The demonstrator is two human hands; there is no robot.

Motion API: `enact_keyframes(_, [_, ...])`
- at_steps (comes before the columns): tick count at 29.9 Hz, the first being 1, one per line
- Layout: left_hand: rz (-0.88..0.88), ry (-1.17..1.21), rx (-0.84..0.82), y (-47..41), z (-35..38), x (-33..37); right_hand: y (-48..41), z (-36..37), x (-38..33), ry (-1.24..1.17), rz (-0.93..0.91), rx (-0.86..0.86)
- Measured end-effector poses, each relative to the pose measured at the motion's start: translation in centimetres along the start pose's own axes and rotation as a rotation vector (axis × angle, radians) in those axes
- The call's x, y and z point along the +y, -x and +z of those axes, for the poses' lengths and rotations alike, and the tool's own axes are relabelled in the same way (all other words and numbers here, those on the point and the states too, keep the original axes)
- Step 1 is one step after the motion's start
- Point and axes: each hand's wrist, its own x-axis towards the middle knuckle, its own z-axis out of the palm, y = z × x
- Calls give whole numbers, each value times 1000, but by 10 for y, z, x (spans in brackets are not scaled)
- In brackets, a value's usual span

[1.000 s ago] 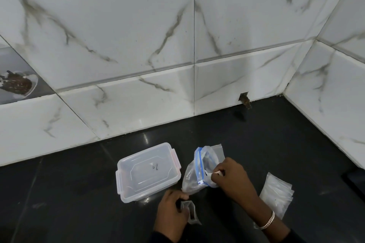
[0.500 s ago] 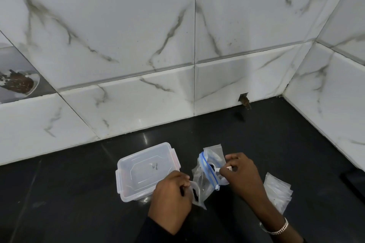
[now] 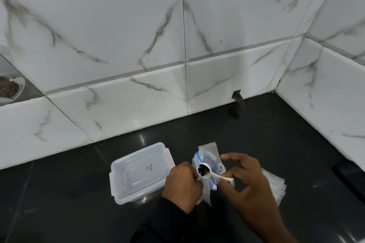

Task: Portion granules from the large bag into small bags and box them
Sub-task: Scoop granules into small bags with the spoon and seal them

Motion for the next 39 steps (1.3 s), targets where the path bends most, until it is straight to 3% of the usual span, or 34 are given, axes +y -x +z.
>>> enact_keyframes(11, [-49,39,12,-1,2,-8,22,36,21,297,-468,133])
enact_keyframes(18, [-49,20,41,-1,2,-8,30,40,25,442,-554,135])
enact_keyframes(24, [-36,29,30,-2,0,-10,32,40,27,396,-551,178])
enact_keyframes(27, [-38,41,32,-2,-1,-9,29,37,22,221,-392,149])
enact_keyframes(30, [-51,80,26,0,-2,-9,20,24,16,-139,94,129])
enact_keyframes(32, [-49,90,24,1,-4,-10,10,16,23,-266,306,131])
enact_keyframes(36, [-55,96,8,4,-6,-14,-13,17,56,-126,446,90])
enact_keyframes(39, [-46,100,11,7,-8,-15,-26,36,79,4,505,-97])
